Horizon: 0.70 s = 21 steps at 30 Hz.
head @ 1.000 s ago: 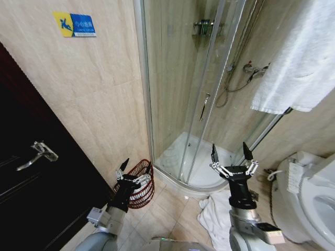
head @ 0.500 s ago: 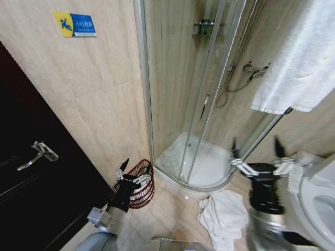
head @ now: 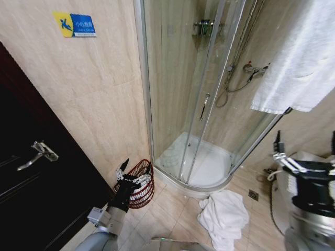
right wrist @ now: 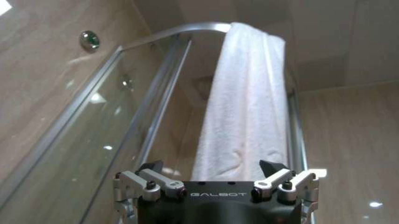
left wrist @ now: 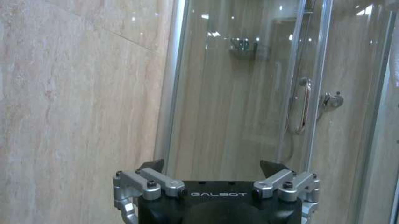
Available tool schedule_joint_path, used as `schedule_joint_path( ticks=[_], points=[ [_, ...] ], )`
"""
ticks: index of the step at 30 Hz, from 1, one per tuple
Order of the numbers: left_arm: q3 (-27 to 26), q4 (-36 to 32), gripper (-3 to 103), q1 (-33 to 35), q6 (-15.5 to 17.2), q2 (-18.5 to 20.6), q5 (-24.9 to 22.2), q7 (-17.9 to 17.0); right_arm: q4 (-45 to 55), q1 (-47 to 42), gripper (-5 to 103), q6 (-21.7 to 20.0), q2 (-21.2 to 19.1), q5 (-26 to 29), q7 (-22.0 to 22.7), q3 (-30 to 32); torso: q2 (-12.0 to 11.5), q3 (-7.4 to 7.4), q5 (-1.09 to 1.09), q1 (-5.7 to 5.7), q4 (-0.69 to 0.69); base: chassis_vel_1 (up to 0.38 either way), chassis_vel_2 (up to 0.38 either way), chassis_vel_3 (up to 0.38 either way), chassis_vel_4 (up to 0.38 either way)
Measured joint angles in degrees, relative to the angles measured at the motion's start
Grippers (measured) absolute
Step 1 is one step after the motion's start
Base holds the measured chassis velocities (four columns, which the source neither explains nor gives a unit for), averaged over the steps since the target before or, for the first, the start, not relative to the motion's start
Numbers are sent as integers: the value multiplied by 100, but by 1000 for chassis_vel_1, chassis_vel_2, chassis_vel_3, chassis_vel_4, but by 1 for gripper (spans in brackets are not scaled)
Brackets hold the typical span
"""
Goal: Discard the used towel into the hamper.
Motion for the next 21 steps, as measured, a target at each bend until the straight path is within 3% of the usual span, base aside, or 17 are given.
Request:
schedule_joint_path(
  ticks=[9, 21],
  points=[
    [-1, 0, 100, -1, 4, 1, -1, -2, -7, 142, 100, -9, 108, -34, 2, -159, 0, 0, -1, 0, 0, -53, -52, 48, 59],
    [-1, 2, 100, -1, 6, -1, -2, -2, -13, 218, 100, -35, 71, -49, 88, -314, 0, 0, 3, -1, 1, -170, -173, 172, 169]
  ],
)
